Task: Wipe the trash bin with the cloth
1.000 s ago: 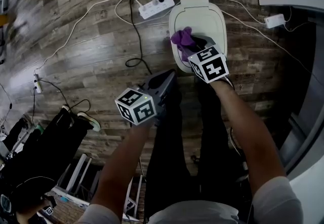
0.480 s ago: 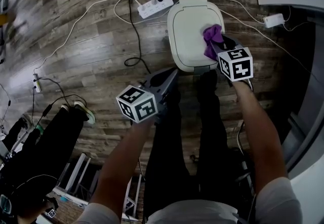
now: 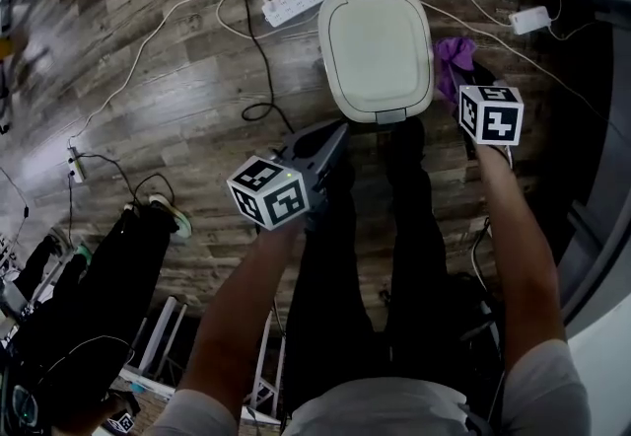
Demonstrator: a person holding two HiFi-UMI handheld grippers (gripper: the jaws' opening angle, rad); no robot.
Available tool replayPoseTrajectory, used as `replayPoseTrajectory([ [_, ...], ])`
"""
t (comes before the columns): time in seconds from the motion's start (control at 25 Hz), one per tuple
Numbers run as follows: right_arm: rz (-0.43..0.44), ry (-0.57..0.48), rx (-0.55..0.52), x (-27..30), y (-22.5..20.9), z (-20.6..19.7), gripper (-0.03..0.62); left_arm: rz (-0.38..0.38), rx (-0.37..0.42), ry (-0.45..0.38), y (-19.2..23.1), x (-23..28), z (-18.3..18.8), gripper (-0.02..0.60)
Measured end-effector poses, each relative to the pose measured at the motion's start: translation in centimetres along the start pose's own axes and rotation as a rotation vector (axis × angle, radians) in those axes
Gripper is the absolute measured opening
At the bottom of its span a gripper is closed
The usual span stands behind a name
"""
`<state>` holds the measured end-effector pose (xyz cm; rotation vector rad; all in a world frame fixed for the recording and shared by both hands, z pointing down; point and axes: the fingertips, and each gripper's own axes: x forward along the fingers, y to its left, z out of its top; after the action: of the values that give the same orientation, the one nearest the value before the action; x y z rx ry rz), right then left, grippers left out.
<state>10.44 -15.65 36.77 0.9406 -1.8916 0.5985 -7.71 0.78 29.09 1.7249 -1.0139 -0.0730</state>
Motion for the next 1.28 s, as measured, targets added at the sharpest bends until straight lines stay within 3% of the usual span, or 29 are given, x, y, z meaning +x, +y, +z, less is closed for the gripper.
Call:
replayPoseTrajectory([
  [0.16,0.055,-0.051,-0.025,-1.6,3.1,1.1,0.118,0.003,0.011,0.004,0.1,-0.7,0.1,0.005],
  [0.4,0.220,-0.104,-0.101,-2.4,12.0,2.3,0.118,0.019,0.007,0.000,1.0,-2.1,0.0,0.005],
  [0.6,0.382,-0.062,-0.184,-1.8,20.6,1.1,0.118,0.044,-0.009,0.000,2.0,-3.3,-0.1,0.005],
  [0.76,0.463,-0.015,-0.258,-1.1,24.8,-0.8,0.118,0.064,-0.018,-0.011,2.9,-4.0,0.1,0.005],
  [1.04,0.461,0.079,-0.519,0.2,25.3,-5.1,0.118,0.069,-0.041,-0.013,3.5,-3.6,0.0,0.005],
  [1.28,0.478,0.099,-0.541,-0.3,23.1,-6.6,0.118,0.043,-0.025,0.002,2.1,-1.5,0.2,0.005],
])
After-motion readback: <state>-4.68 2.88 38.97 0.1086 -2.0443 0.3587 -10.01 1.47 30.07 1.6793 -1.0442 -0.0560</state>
